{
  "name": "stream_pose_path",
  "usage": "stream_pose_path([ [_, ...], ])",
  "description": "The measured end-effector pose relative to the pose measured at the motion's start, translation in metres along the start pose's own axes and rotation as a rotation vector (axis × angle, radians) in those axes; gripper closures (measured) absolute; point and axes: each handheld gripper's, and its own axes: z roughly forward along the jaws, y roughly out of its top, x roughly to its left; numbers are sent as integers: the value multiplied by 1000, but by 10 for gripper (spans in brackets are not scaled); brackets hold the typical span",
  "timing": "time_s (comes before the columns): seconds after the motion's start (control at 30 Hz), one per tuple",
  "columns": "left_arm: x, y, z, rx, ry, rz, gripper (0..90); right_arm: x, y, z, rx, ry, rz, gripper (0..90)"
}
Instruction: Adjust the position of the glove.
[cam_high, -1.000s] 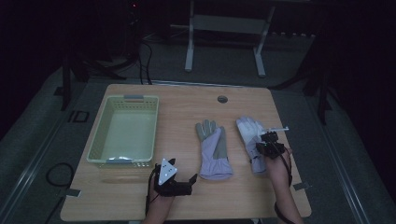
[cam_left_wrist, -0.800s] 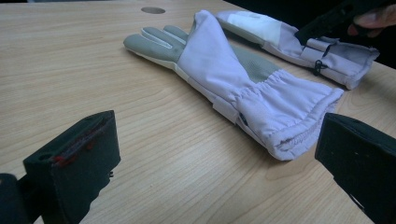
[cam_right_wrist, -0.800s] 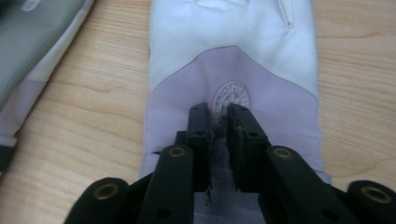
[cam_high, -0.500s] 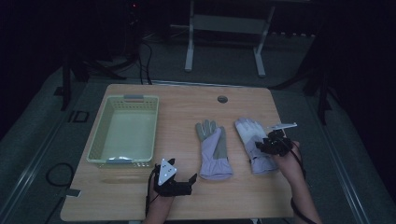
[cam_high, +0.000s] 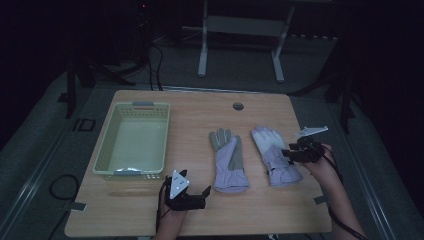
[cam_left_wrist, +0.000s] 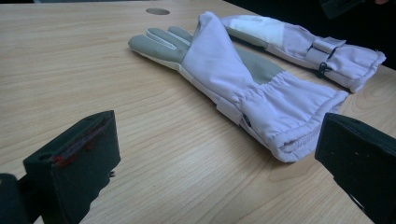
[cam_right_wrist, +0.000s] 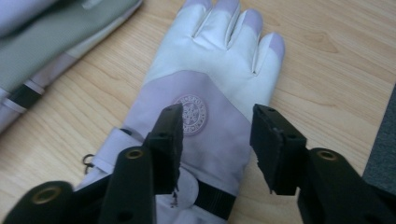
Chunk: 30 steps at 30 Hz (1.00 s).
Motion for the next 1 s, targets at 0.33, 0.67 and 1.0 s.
stream_pose_path([
  [0.33, -1, 0, 0, 6, -1, 4, 1, -4, -2, 43, 67, 90, 33, 511],
  [0.67, -2, 0, 0, -1, 2, 8, 1, -7, -18, 52, 53, 132, 136, 718],
  [1.0, -2, 0, 0, 4, 5, 17, 1, 14, -19, 38, -5, -11, 233, 787],
])
